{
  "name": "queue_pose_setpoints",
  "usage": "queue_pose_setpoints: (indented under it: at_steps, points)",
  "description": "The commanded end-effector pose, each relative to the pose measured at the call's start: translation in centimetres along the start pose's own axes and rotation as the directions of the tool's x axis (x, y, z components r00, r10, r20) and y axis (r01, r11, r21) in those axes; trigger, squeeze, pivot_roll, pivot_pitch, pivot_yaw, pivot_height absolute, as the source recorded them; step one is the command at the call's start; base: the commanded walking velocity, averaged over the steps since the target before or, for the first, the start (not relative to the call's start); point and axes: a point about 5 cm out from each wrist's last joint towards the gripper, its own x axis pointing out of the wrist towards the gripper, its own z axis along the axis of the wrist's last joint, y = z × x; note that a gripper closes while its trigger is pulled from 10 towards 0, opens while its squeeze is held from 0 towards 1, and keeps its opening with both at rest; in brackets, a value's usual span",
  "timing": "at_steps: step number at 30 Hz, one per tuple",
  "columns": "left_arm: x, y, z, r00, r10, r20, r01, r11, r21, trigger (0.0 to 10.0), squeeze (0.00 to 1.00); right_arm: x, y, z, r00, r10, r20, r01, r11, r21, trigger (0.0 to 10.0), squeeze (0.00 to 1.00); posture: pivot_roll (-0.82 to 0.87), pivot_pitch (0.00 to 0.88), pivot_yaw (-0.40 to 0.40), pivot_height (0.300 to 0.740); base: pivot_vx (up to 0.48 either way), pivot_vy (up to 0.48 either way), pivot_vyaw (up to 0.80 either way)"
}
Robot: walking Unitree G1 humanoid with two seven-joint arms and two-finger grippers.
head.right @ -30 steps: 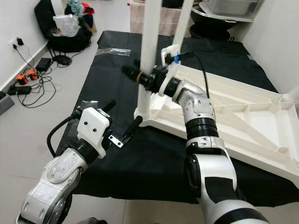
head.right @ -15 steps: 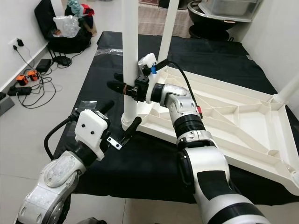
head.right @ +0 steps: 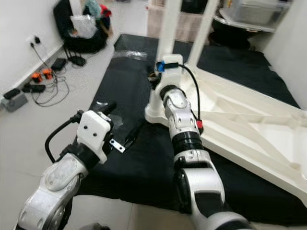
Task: Building children table
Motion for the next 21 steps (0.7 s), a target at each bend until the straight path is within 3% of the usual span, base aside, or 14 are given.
queue_pose_setpoints:
  at_steps: [1,2,7,8,9,12,13,14,16,19,21]
  points:
    - [-0.1,-0.4,-0.1,1.0,-0.012,-0.007,0.012,1.0,-0.006,10.0,0.0,-0.9,-2.7,-1.8,0.975,-0.21,-0.079,0.208,0.978,-0.033,0.0,0.0,0.09,0.076,-0.091,0.74,0.0,0.0,0.0]
    - [-0.1,-0.4,-0.1,1.0,-0.012,-0.006,0.012,1.0,-0.003,10.0,0.0,-1.2,-1.9,-1.8,0.972,-0.217,-0.094,0.216,0.976,-0.023,0.0,0.0,0.09,0.077,-0.087,0.74,0.0,0.0,0.0]
    - [-0.1,-0.3,-0.1,1.0,-0.011,-0.007,0.011,1.0,0.001,10.0,0.0,-1.5,-0.6,-1.9,0.968,-0.223,-0.115,0.223,0.975,-0.017,0.0,0.0,0.09,0.077,-0.087,0.74,0.0,0.0,0.0]
    - [-0.1,-0.2,-0.1,1.0,-0.009,-0.007,0.009,1.0,0.002,10.0,0.0,-1.6,0.1,-1.6,0.973,-0.201,-0.114,0.201,0.979,-0.01,10.0,0.0,0.09,0.082,-0.091,0.74,0.0,0.0,0.0]
    - [-0.2,-0.2,-0.2,1.0,-0.005,-0.01,0.005,1.0,0.003,10.0,0.0,-1.7,2.3,-0.4,0.998,-0.043,-0.039,0.044,0.998,0.032,10.0,1.0,0.09,0.063,-0.093,0.74,0.0,0.0,0.0]
    - [-0.3,-0.3,-0.3,1.0,-0.005,-0.012,0.005,1.0,0.003,10.0,0.0,-1.4,2.6,0.6,0.999,0.03,0.014,-0.031,0.999,0.035,10.0,1.0,0.09,0.068,-0.094,0.74,0.0,0.0,0.0]
    - [-0.3,-0.3,-0.3,1.0,-0.004,-0.012,0.004,1.0,0.002,10.0,0.0,-1.1,2.4,1.2,0.998,0.048,0.03,-0.049,0.998,0.04,10.0,0.34,0.09,0.068,-0.092,0.74,0.0,0.0,0.0]
    - [-0.3,-0.2,-0.2,1.0,-0.001,-0.011,0.001,1.0,0.003,10.0,0.0,-0.7,2.1,1.9,0.997,0.07,0.046,-0.071,0.997,0.035,10.0,0.0,0.09,0.071,-0.089,0.74,0.0,0.0,0.0]
    - [-0.3,-0.2,-0.2,1.0,0.001,-0.011,-0.001,1.0,0.005,10.0,0.0,-0.5,1.9,2.3,0.995,0.081,0.053,-0.083,0.996,0.031,10.0,0.0,0.09,0.071,-0.089,0.74,0.0,0.0,0.0]
    - [-0.1,0.0,-0.1,1.0,-0.001,-0.004,0.001,1.0,0.008,10.0,0.0,1.4,0.0,3.3,0.981,0.182,0.066,-0.186,0.981,0.058,10.0,0.0,0.08,0.075,-0.089,0.74,0.0,0.0,0.0]
    - [0.0,0.0,-0.1,1.0,0.0,-0.001,0.0,1.0,0.01,10.0,0.0,2.3,-0.4,3.1,0.923,0.383,0.022,-0.381,0.909,0.17,10.0,0.0,0.08,0.071,-0.096,0.74,0.0,0.0,0.0]
